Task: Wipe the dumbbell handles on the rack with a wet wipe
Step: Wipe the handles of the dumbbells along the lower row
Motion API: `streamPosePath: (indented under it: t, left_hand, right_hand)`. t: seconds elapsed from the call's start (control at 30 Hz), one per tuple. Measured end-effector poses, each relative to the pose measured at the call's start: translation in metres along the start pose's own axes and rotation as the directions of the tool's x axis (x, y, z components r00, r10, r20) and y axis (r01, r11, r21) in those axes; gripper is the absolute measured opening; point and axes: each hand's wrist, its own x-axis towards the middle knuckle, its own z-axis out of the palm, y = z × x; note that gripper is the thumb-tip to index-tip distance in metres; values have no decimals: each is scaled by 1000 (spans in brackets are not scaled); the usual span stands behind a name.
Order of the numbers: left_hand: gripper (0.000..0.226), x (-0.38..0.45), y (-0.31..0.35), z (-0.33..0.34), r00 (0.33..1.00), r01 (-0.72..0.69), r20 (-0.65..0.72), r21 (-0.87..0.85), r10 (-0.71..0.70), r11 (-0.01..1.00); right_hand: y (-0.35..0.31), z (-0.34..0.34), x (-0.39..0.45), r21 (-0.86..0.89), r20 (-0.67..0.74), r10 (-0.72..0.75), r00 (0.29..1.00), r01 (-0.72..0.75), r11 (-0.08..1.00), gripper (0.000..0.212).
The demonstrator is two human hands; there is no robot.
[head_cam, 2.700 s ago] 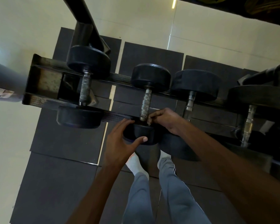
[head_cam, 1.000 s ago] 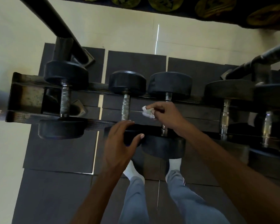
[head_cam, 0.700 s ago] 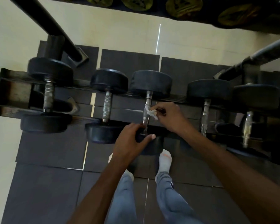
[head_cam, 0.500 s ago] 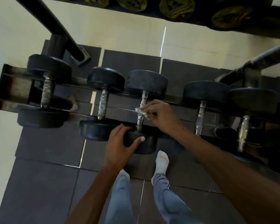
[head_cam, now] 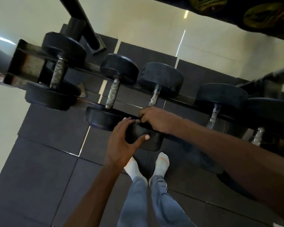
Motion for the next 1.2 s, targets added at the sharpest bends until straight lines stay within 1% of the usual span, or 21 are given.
streamPosePath:
  t: [0.07, 0.13, 0.2, 0.37, 0.43, 0.47, 0.5, 0.6, 0.63, 0.67, 0.77, 0.8, 0.83, 0.87, 0.9, 0.93, 1.03, 1.07, 1.1, 1.17, 1.2]
  left_hand:
    - [68, -1, 0, 0, 1000, 17, 13, -10, -16, 1000]
    - [69, 0, 1, -1, 1000, 17, 17, -7, -17, 1000]
    - [70, 0, 1, -2, 1000, 18, 19, -17, -18, 1000]
    - [73, 2, -2, -2, 1000, 13, 16, -31, -13, 999]
    - [73, 1, -2, -1, 1000, 14, 9, -27, -14, 1000]
    - [72, 0, -2, 0, 1000, 17, 5, -30, -17, 999]
    - [71, 1, -1, 0, 1000, 20, 3, -32, -20, 999]
    - [71, 1, -1, -2, 1000, 25, 13, -27, -25, 999]
    - [71, 2, -1, -2, 1000, 23, 17, -22, -22, 1000]
    - [71, 3, -2, -3, 1000, 21, 23, -13, -20, 1000]
    - [72, 4, 0, -5, 999, 18, 27, 1, -18, 1000]
    - [72, 4, 1, -5, 999, 15, 28, 6, -15, 1000]
    - [73, 5, 1, -5, 999, 13, 31, 10, -13, 1000]
    - [73, 5, 2, -6, 999, 15, 34, 7, -15, 1000]
    - [73, 5, 2, -6, 999, 18, 39, 0, -18, 1000]
    - [73, 6, 2, -6, 999, 19, 40, -2, -19, 1000]
    - [72, 7, 0, -6, 1000, 14, 21, 8, -14, 1000]
    - [72, 7, -1, -6, 1000, 11, 17, 7, -11, 1000]
    - [72, 7, -1, -6, 1000, 6, 21, 6, -6, 1000]
    - [71, 8, -1, -6, 1000, -4, 31, 11, 4, 1000]
    - [71, 8, -1, -6, 999, -6, 33, 15, 5, 1000]
  right_hand:
    - [-6, -2, 7, 8, 34, 29, 999, -30, 1000, 23]
    - [-9, 0, 14, -37, 52, 78, 996, -76, 996, 14]
    - [-10, 2, 16, -86, 56, 106, 993, -101, 991, 13]
    - [0, -7, -5, -20, 9, 25, 1000, -25, 1000, 18]
    - [-3, -10, -8, -41, 8, 18, 1000, -18, 999, 18]
    - [-4, -9, -5, -55, -12, 29, 1000, -29, 998, 18]
    - [-2, -11, -2, -63, -60, 46, 997, -50, 997, 18]
    - [9, -18, 7, -18, -257, 123, 959, -132, 991, 18]
    - [11, -17, 6, -8, -270, 141, 953, -148, 989, 15]
    - [10, -16, 4, -18, -240, 133, 962, -141, 990, 14]
    - [-4, -4, -5, -4, -31, 38, 999, -38, 999, 14]
    - [-7, -1, -8, -8, -16, 24, 1000, -24, 1000, 17]
    - [-5, 2, -9, -12, -36, 35, 999, -36, 999, 20]
    - [-1, 3, -11, -21, -73, 52, 996, -54, 998, 18]
    - [6, 3, -11, -38, -133, 73, 988, -78, 996, 16]
    - [12, 3, -12, -50, -201, 110, 973, -123, 991, 21]
    - [23, 1, -11, 41, -373, 292, 881, -299, 953, 29]
    - [23, 3, -9, 38, -382, 309, 871, -319, 947, 28]
    - [20, 7, -7, 18, -350, 276, 895, -288, 958, 26]
    - [10, 14, -7, -57, -199, 82, 977, -96, 994, 18]
    - [7, 15, -8, -94, -121, -16, 992, 4, 996, 14]
